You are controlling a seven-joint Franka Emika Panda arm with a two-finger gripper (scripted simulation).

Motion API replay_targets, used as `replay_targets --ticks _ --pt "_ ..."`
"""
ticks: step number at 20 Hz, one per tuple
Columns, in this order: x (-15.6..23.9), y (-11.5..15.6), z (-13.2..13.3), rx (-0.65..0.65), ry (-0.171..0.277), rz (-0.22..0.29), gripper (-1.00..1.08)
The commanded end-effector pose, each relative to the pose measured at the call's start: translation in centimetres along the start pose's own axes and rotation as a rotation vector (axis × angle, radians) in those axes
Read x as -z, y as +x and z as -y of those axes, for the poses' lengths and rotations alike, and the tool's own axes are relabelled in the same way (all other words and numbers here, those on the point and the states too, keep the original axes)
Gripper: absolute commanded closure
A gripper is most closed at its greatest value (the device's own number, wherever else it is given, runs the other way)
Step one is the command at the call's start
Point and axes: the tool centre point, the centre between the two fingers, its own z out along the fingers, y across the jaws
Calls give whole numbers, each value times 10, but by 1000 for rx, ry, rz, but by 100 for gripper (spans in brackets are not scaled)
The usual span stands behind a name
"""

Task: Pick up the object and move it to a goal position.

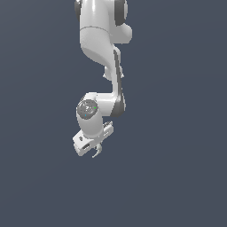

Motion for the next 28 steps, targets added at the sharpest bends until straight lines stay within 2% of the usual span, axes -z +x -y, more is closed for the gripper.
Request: replay_targets --ticks 1,7,12,28 --pt "0 0 0 0 0 0 108" --pt "2 3 2 0 0 0 108" --pt "15 24 18 0 0 0 108" --pt "97 153 111 -1 0 0 108"
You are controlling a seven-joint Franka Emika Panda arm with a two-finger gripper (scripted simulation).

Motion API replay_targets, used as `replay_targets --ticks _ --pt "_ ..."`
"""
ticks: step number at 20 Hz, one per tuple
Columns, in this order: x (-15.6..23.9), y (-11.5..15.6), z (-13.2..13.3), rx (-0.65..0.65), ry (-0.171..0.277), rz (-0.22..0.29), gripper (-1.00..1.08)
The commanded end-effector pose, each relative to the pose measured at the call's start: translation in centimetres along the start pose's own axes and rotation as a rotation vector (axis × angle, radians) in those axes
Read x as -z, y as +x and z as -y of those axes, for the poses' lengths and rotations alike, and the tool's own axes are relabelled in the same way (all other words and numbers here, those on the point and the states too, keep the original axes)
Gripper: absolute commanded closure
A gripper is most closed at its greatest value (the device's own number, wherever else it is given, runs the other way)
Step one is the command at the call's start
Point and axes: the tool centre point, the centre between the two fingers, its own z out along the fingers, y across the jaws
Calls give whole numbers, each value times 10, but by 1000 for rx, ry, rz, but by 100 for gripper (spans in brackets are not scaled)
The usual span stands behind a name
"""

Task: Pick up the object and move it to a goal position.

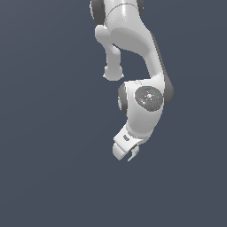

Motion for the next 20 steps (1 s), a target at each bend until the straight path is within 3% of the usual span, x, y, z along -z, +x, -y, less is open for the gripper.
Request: replay_targets --ticks 1,9,20 --pt "13 20 14 -1 0 1 108" --pt "37 61 40 -1 0 1 108" --pt "45 76 48 -1 0 1 108"
